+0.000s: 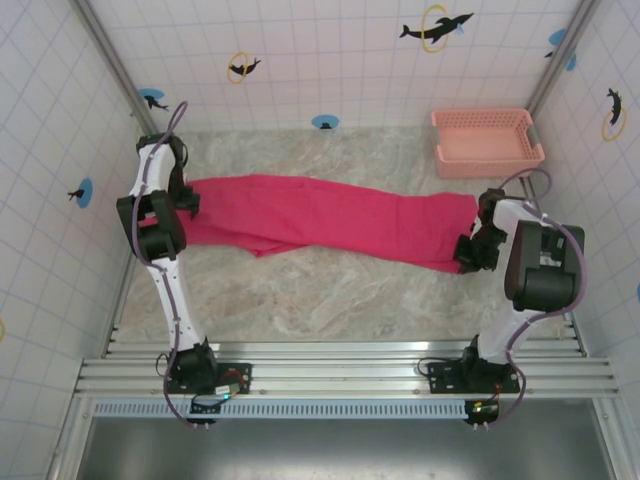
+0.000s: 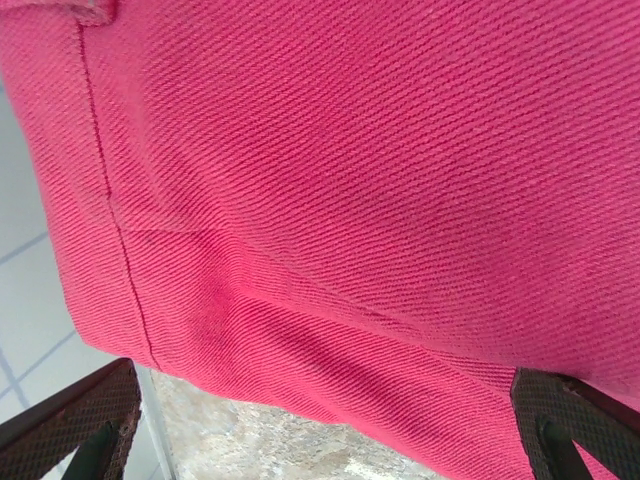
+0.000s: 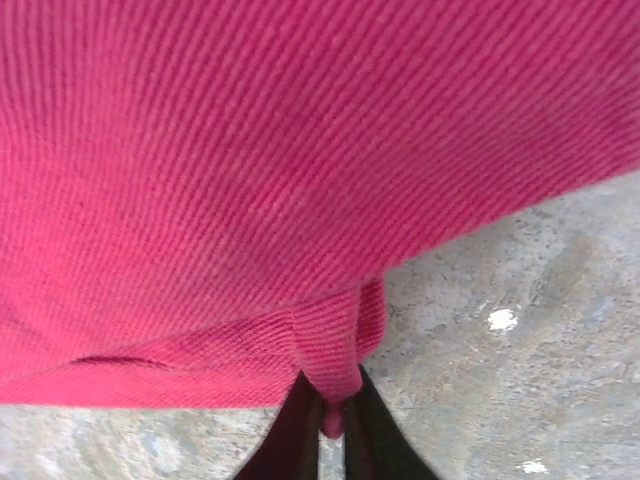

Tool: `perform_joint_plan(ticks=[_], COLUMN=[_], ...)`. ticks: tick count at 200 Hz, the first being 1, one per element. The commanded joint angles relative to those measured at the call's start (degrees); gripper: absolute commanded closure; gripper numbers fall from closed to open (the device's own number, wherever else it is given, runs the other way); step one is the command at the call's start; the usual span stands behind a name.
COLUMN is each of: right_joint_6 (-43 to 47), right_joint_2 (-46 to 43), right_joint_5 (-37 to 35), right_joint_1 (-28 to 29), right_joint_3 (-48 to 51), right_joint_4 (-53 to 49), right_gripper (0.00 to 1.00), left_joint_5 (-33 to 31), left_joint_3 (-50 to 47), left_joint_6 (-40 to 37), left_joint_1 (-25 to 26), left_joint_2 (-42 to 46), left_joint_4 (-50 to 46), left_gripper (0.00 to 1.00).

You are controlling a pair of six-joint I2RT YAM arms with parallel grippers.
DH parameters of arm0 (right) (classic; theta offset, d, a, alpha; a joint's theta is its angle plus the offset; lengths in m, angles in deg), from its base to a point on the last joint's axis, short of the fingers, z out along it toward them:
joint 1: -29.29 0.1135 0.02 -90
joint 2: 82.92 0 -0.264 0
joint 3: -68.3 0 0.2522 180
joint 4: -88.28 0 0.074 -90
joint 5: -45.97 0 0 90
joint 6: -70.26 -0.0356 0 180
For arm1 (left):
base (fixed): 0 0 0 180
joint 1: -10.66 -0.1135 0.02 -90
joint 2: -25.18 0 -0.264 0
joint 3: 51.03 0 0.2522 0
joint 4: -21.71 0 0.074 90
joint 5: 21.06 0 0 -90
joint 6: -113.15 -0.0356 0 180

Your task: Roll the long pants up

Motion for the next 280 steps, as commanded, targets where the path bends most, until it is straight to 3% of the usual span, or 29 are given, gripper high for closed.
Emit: perform_joint_plan(ticks=[1, 102, 206, 228, 240, 247, 264, 280], right_joint_6=[0.06, 4.49, 6.65, 7.72, 6.70, 5.77, 2.47, 1.85], right_joint_2=[1.23, 3.22, 10.88, 12.30, 12.05, 10.57, 6.16, 5.01], right_joint_5=[-3.66, -12.76, -16.01, -13.57, -11.24, -9.82, -6.47, -2.36], right_joint_1=[-0.49, -5.90, -10.19, -11.22, -11.35, -11.31, -12.30, -13.13], right_joint_3=[-0.72, -10.13, -20.58, -23.65, -24.57, -23.50, -20.13, -18.72], right_joint_4=[0.36, -4.92, -5.48, -5.39, -5.74, -4.59, -0.66, -0.64], right_gripper=[1.00, 1.00, 1.00, 1.00, 0.63, 0.50, 0.36, 0.32], left_joint_5=[-0.79, -6.13, -7.68, -7.15, -5.99, -5.34, -4.49, -3.98], left_joint_3=[1.03, 2.91, 1.77, 2.01, 2.06, 2.14, 2.08, 2.19], left_joint_6=[0.36, 1.11, -1.30, -1.30, -1.32, -1.17, -0.89, -0.89], left_joint_1=[-0.25, -1.74, -2.45, -2.47, -2.46, -2.45, -2.41, -2.41], left_joint_2=[-3.17, -10.01, -7.65, -7.61, -7.30, -7.16, -6.69, -6.60], left_joint_4=[-2.47, -4.57, -4.00, -3.82, -3.85, -3.88, -3.94, -4.03], left_gripper=[0.03, 0.03, 0.03, 0.03, 0.03, 0.03, 0.03, 0.03])
